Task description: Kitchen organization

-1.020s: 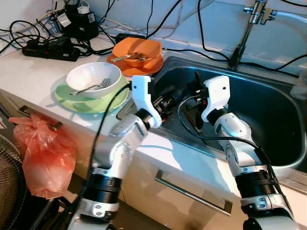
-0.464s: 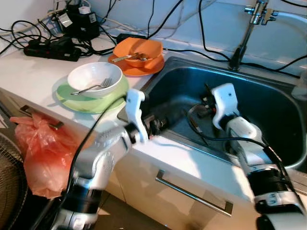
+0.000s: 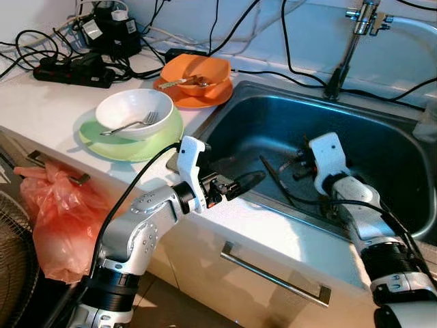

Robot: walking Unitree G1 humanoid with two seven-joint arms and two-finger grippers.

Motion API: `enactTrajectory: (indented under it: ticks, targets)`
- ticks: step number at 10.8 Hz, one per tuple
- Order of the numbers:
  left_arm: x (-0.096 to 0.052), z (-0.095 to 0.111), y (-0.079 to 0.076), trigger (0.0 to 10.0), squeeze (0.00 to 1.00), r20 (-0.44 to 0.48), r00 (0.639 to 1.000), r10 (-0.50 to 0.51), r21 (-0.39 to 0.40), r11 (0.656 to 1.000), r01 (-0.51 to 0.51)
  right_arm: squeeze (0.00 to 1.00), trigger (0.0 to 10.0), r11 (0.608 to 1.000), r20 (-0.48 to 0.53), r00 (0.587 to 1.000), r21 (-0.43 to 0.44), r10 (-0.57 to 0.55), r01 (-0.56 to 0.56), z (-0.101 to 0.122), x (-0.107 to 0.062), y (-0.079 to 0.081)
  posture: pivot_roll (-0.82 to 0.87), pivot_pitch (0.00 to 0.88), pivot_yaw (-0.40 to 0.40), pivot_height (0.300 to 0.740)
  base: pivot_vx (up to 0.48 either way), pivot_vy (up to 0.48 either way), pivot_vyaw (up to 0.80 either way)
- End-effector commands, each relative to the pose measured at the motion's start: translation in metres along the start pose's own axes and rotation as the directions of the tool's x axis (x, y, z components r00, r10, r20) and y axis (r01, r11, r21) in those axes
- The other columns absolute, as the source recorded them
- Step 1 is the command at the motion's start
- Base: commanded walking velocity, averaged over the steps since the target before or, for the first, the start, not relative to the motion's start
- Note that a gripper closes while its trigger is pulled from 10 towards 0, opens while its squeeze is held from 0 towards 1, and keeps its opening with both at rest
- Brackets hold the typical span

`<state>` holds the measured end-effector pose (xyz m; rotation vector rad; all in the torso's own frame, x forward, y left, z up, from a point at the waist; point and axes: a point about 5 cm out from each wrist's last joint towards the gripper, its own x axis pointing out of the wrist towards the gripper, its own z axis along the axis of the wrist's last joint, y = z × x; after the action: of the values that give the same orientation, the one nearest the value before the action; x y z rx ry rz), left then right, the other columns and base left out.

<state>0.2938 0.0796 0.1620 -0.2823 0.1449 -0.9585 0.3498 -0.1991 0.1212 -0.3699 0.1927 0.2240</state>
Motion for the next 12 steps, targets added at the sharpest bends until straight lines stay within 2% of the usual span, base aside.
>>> enactTrajectory:
  ticks: [1, 2, 9, 11, 12]
  targets:
    - [0.000, 0.002, -0.005, 10.0, 1.00, -0.004, 0.999, -0.033, 0.021, 0.999, 0.033, 0.51, 10.0, 1.000, -0.014, 1.000, -0.017, 0.000, 0.000, -0.001, 0.000, -0.001, -0.03, 0.000, 0.014, 0.740, 0.000, 0.000, 0.00]
    - [0.000, 0.001, -0.005, 10.0, 1.00, -0.009, 0.999, -0.037, 0.023, 0.999, 0.037, 1.00, 10.0, 1.000, -0.017, 1.000, -0.015, -0.003, 0.003, -0.002, 0.000, -0.002, -0.03, 0.000, 0.014, 0.740, 0.000, 0.000, 0.00]
    - [0.002, -0.001, -0.007, 10.0, 1.00, -0.019, 0.998, -0.054, 0.029, 0.998, 0.055, 1.00, 10.0, 1.000, 0.004, 1.000, 0.018, 0.015, -0.015, 0.000, 0.001, 0.004, -0.03, 0.000, 0.017, 0.740, 0.000, 0.000, 0.00]
    - [0.002, 0.000, -0.007, 10.0, 1.00, -0.020, 0.999, -0.050, 0.041, 0.998, 0.050, 1.00, 10.0, 0.999, 0.052, 0.999, 0.051, -0.006, 0.003, 0.009, 0.001, 0.001, -0.03, 0.000, 0.018, 0.740, 0.000, 0.000, 0.00]
    - [0.002, 0.005, -0.001, 10.0, 1.00, 0.011, 1.000, 0.013, 0.089, 0.996, -0.014, 1.00, 10.0, 0.995, 0.108, 0.994, 0.098, -0.010, -0.001, 0.021, 0.000, 0.003, -0.03, 0.000, 0.020, 0.740, 0.000, 0.000, 0.00]
